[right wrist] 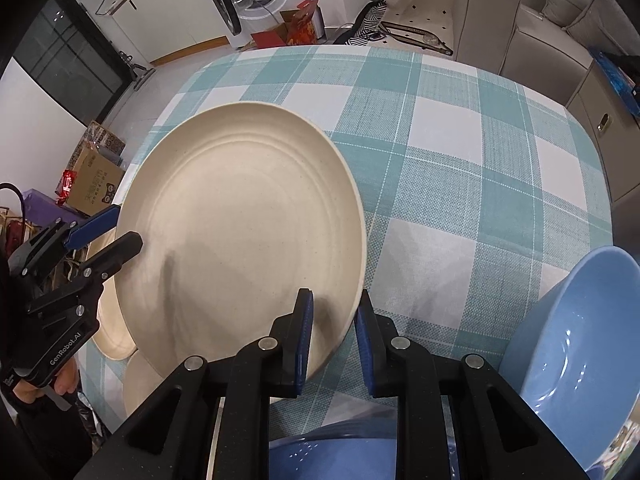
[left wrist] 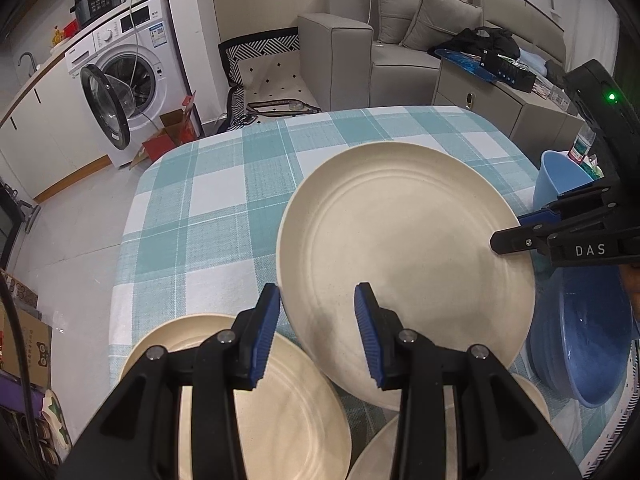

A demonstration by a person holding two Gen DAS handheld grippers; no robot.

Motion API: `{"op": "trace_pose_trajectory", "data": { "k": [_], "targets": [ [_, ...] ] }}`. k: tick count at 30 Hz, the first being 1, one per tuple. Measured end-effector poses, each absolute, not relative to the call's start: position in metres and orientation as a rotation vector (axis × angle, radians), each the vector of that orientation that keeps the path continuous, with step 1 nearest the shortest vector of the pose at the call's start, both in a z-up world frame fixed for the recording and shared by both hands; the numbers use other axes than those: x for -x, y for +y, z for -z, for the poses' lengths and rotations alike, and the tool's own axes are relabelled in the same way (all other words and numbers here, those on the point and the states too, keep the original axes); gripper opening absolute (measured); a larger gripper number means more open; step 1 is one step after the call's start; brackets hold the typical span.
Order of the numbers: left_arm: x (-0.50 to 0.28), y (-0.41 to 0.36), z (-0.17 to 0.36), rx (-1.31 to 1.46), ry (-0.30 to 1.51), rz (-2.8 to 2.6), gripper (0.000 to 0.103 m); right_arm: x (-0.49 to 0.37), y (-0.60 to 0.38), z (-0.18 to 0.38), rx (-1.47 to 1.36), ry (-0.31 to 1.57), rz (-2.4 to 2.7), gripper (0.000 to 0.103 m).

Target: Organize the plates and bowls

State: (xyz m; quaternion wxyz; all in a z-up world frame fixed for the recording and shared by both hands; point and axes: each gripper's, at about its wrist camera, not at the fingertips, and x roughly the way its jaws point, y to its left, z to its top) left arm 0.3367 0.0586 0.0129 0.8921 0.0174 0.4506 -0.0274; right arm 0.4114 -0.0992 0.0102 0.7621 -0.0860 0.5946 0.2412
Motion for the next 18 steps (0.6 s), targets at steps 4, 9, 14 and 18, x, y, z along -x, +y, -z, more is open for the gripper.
{"op": "trace_pose_trajectory", "data": {
  "k": [4, 9, 14, 18],
  "targets": [
    [-0.327, 0.060, -0.020, -0.032, 0.923, 0.053, 0.038, -0.403, -0.096, -0.017, 0.193, 1.288, -0.536, 0.021],
    [-0.311, 0.060, -0.030, -0.032, 0.900, 0.047, 0.038, -0.393, -0.094, -0.025, 0.199, 1.275, -0.550, 0.021],
    [-0.297, 0.061, -0.039, -0.035, 0.878, 0.048, 0.038, -0.384, -0.092, -0.030, 0.214, 1.271, -0.562, 0.021],
    [-0.288, 0.062, -0.042, -0.034, 0.869, 0.047, 0.038, -0.377, -0.090, -0.035, 0.229, 1.266, -0.568, 0.021]
  ]
}}
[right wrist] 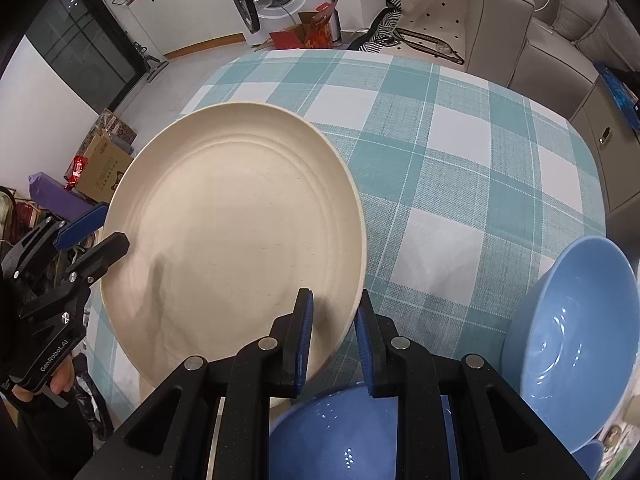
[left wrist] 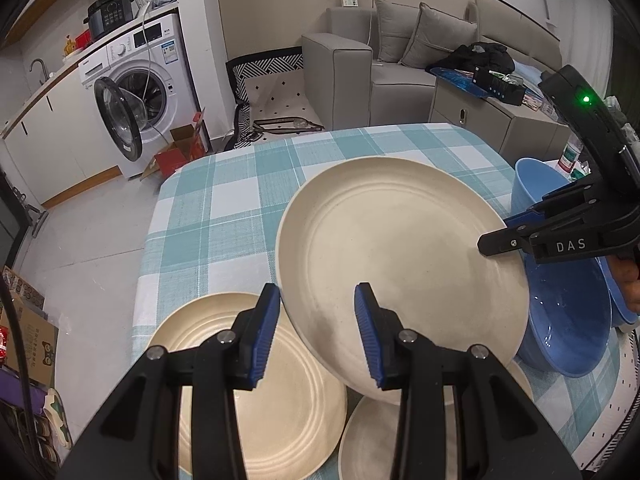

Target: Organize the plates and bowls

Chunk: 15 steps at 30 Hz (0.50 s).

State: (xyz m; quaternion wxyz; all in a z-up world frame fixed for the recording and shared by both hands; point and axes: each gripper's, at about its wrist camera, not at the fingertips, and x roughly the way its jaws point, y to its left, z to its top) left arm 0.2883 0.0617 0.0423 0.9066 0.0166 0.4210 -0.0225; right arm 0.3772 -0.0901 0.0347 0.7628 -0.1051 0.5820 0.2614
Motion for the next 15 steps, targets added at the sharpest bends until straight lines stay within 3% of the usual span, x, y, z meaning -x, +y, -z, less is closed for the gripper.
{"op": "trace_pose_trajectory", "data": {
  "k": [15],
  "targets": [
    [-0.258, 0.068, -0.049, -0.026, 0.847, 0.025, 0.038, -0.345, -0.082, -0.044, 0.268, 1.244, -0.615, 0.021]
  ]
}}
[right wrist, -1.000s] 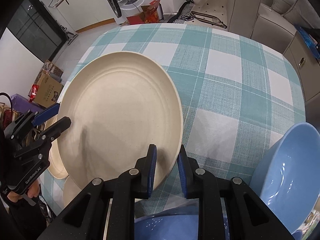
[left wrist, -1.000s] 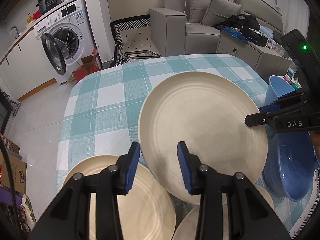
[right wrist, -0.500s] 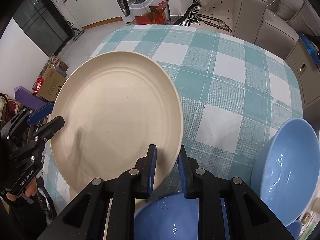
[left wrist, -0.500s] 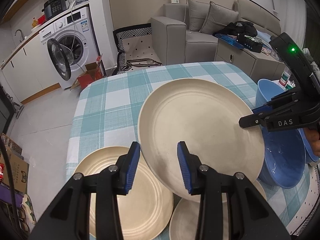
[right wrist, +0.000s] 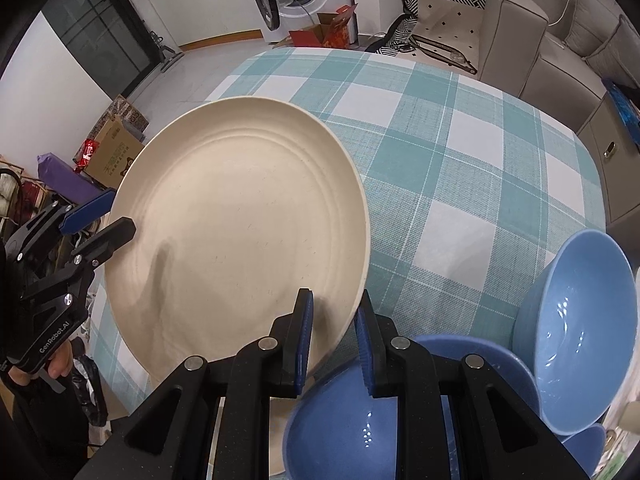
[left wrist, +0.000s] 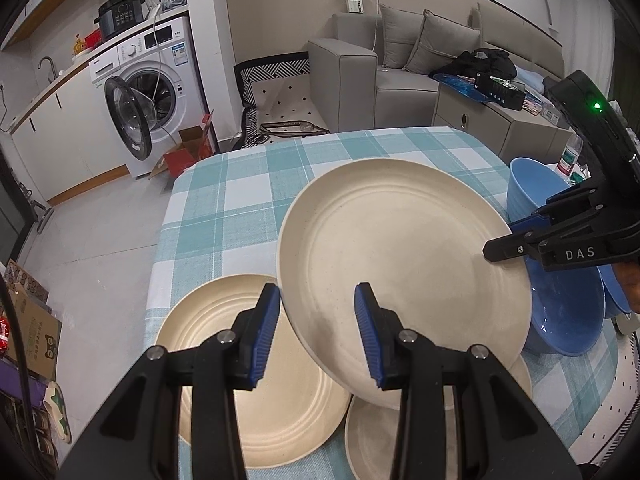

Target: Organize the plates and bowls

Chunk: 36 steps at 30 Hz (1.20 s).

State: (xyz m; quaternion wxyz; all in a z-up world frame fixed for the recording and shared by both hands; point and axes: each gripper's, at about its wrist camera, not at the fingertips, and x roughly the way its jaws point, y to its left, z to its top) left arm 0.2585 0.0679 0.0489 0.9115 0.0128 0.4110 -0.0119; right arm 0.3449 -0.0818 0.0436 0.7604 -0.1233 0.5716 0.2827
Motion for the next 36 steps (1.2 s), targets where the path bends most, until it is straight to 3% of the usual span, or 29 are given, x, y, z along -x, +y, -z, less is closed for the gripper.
{"op": "trace_pose_trajectory", "data": {
  "k": [36],
  "targets": [
    [-0.204, 0.078, -0.041, -0.011, 0.852, 0.000, 0.038, -0.267, -0.078, -0.046, 0.324, 1.190, -0.719, 0.021]
  ]
}}
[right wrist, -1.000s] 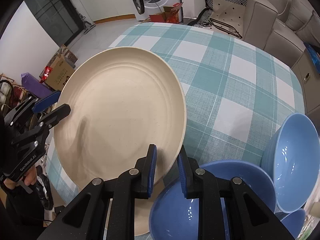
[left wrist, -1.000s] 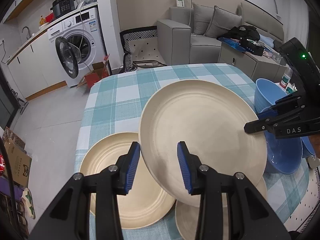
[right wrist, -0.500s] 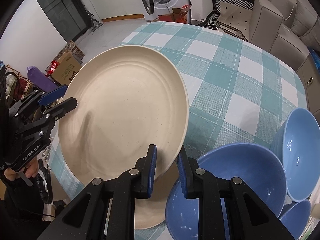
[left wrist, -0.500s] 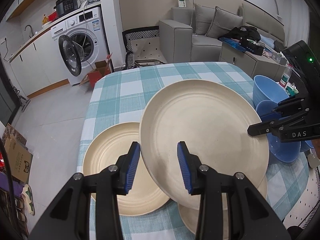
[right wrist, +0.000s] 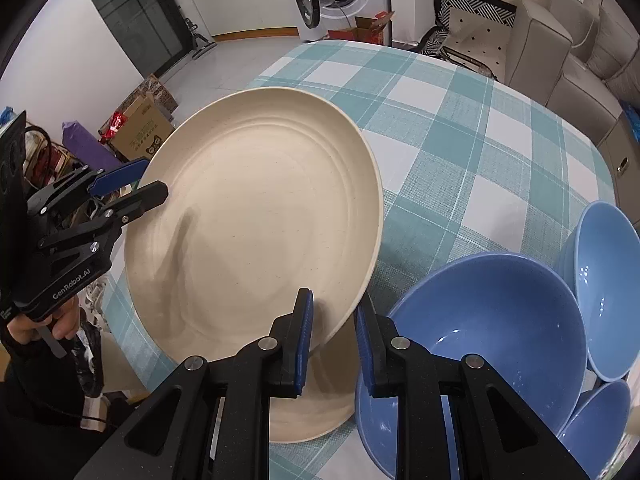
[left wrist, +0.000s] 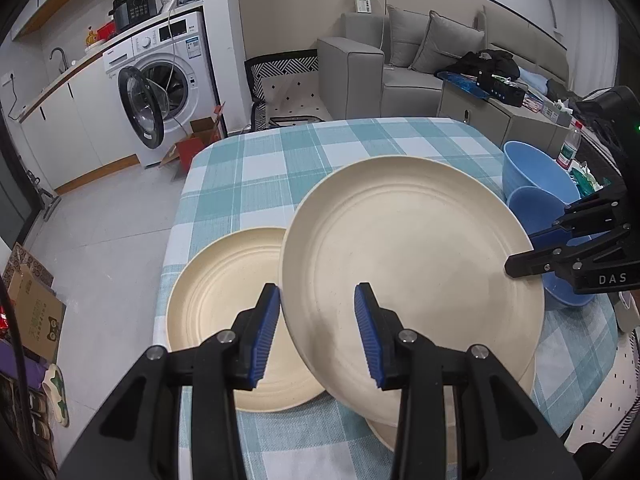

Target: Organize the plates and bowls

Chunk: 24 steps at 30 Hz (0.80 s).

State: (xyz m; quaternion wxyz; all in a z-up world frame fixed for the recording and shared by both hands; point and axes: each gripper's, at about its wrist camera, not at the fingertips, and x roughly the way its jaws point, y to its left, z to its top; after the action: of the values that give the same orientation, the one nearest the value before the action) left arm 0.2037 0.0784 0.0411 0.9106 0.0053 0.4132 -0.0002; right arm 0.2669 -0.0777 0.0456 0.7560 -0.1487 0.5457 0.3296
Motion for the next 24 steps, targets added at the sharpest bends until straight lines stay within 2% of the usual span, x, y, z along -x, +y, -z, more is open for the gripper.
{"op": "trace_pose_trajectory", "data": {
  "k": [24],
  "targets": [
    [-0.190, 0.074, -0.025, -0.025, 0.900, 0.026, 0.038, -0.224, -0.086, -0.024, 0.319, 1.210, -0.770, 0.021]
  ]
}}
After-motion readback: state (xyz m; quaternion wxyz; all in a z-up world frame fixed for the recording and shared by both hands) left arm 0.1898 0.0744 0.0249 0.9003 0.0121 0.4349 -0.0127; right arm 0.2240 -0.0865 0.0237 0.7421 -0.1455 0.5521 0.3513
